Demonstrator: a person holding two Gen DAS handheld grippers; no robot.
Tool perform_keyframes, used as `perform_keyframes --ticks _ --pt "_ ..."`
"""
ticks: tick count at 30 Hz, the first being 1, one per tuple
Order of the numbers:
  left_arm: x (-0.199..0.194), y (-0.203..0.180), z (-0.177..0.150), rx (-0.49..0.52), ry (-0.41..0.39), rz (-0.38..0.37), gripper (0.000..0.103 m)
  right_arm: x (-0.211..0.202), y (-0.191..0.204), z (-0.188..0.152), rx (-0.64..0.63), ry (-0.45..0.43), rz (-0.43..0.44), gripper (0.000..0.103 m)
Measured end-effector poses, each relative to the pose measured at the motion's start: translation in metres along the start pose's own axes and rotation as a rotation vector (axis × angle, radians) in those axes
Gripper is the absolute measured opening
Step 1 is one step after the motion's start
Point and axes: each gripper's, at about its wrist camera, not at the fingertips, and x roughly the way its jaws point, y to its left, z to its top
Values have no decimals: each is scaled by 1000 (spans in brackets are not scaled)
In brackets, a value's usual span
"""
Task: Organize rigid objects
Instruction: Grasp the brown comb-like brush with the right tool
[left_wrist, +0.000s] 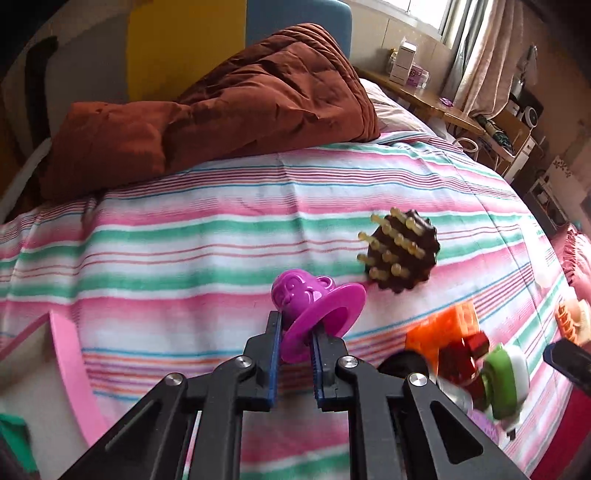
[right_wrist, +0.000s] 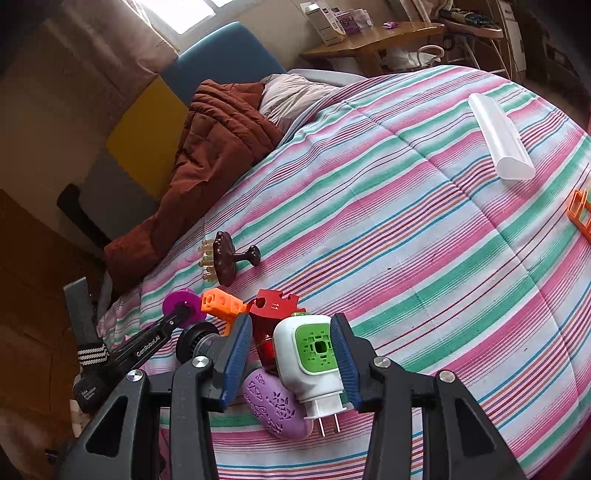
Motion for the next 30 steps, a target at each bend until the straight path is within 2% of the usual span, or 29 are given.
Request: perform_keyframes --ticks 7,10,16,22,24,28,29,30 --pt "-34 9 -31 -24 -13 20 14 10 9 -6 -65 44 -17 44" --pt "-54 14 -40 -41 -38 13 14 11 21 -7 -113 54 8 44" --pt "-91 19 -57 -57 -95 -21 14 22 64 14 -303 25 7 48" --pt "-114 23 -76 -94 -117 -58 14 69 104 39 -471 63 -39 49" --pt "-120 25 -82 -107 -117 -65 14 87 114 45 -515 81 -60 54" --pt "-130 27 -91 -115 -121 -70 14 131 126 49 -570 152 -145 54" --pt "-132 28 -93 -117 -123 -71 14 142 125 48 -574 173 -172 51" --pt "-134 29 -96 -122 -125 -72 14 149 124 46 -578 185 -177 40"
